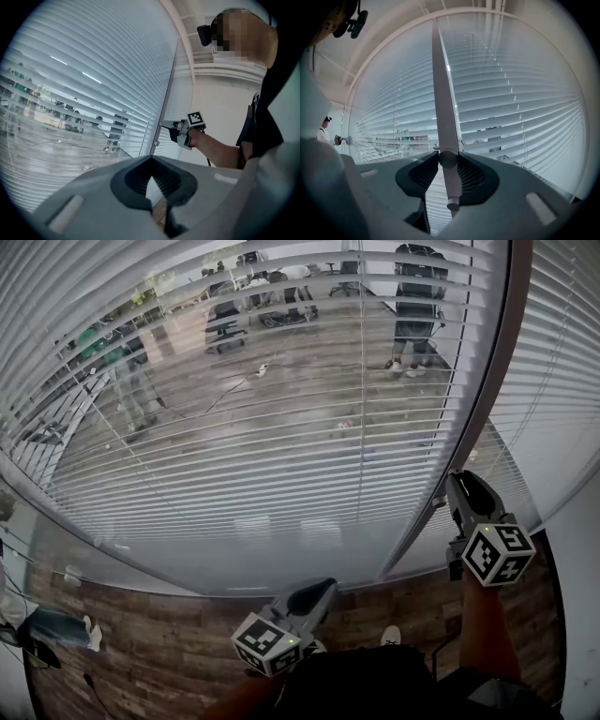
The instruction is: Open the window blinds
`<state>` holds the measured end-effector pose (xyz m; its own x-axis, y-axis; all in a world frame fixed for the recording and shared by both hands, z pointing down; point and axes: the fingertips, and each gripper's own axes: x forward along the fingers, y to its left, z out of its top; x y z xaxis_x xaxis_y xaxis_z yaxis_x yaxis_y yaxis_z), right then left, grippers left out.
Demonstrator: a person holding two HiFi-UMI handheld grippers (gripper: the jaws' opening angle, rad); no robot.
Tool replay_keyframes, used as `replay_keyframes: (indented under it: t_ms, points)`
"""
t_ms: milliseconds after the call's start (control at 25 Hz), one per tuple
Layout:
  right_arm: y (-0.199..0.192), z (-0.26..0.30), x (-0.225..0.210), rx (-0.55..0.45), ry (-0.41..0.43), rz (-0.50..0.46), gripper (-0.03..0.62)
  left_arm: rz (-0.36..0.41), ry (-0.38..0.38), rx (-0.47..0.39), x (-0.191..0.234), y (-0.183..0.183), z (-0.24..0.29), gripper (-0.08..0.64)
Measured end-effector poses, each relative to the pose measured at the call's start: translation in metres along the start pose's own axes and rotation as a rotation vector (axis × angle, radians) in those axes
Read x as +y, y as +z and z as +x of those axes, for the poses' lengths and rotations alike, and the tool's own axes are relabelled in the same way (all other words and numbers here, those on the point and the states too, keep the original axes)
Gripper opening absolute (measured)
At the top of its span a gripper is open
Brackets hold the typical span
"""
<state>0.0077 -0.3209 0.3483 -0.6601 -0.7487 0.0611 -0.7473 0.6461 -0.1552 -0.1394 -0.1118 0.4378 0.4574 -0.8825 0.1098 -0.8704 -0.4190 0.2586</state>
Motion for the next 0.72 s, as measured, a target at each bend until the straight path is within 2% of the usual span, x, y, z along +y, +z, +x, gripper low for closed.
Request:
replay_keyframes:
  t_ms: [360,560,720]
  points:
    - [-0.0005,0.0007,0.0014,0.035,-0.023,-0.171,0.147,-0.01,-0.022,-0.01,-0.002,-0.0049,0.0014,0.0]
    - [-0.0007,0.0012,0.0024,0.061,-0.051,-0.317,0.147,-0.012,-0.022,-0.017,-0.0017,-0.0032,0.0021,0.0]
    - [-0.0015,0.0016,0.0038,0.088,-0.09,-0.486,0.146,-0.01,-0.026,-0.017,-0.0019,-0.0049,0.0027,0.0]
